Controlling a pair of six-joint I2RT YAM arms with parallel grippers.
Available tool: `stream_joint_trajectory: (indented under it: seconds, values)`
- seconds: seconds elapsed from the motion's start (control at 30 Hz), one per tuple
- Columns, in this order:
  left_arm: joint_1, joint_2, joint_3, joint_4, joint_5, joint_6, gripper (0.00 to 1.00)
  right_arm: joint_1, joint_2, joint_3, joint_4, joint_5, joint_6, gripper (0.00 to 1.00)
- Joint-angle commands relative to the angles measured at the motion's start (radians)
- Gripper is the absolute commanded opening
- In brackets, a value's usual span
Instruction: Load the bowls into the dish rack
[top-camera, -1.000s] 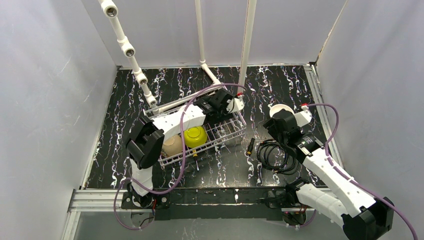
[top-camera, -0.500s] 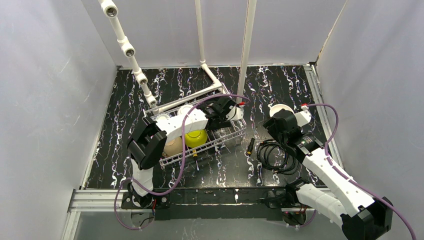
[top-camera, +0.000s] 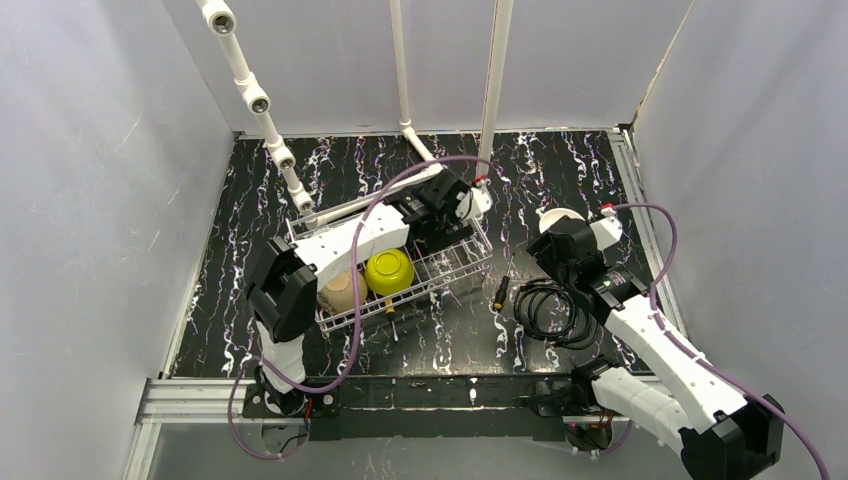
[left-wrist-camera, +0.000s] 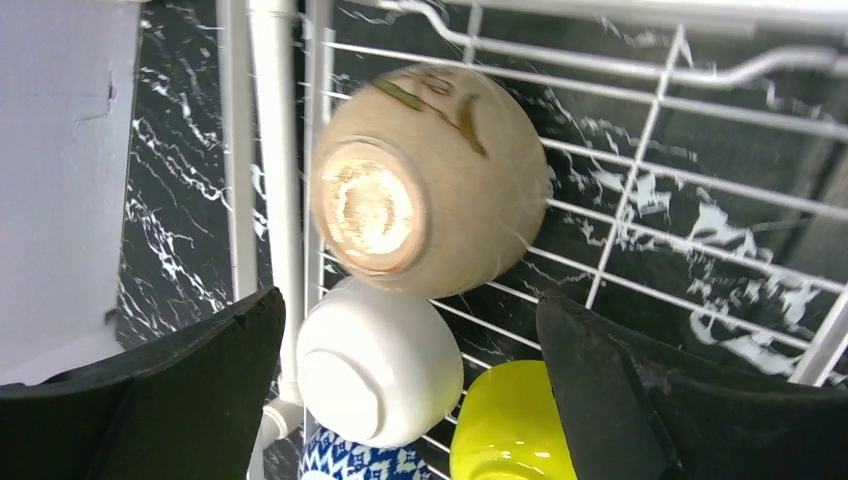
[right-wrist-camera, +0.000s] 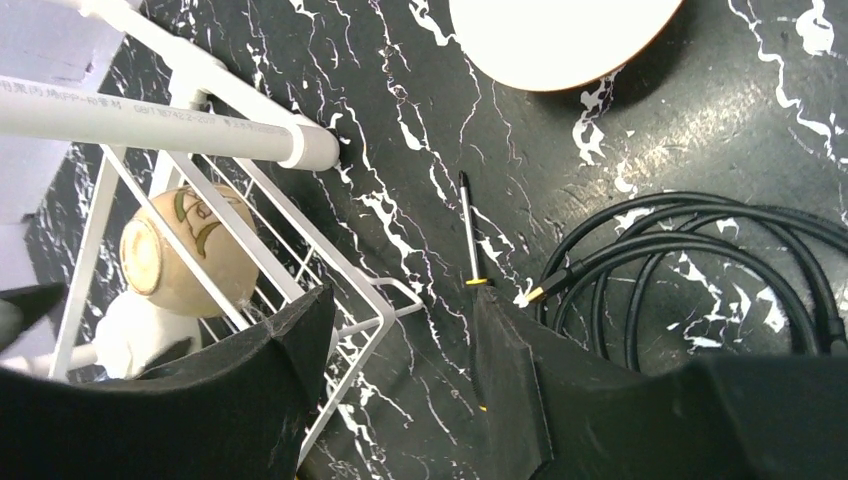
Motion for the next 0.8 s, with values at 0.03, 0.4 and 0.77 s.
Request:
stream_joint_trajectory:
  seconds: [0.03,0.4,0.77]
  values:
    - [0.056,-0.092,0.156,-0.117,0.018,-0.31,0.88,-0.04,0.051,0.046,0.064,-0.056,-0.148,0.63]
    - [0.084,-0.158,-0.001,-0.097,0.331,-0.81,0.48,-0.21,0.14,0.048,0.166,-0.225,-0.325,0.52]
    - [0.109,0.004,0.044,0.015,0.249,-0.821,0.42,-0.303,0.239,0.079,0.31,-0.265,-0.46,0.59]
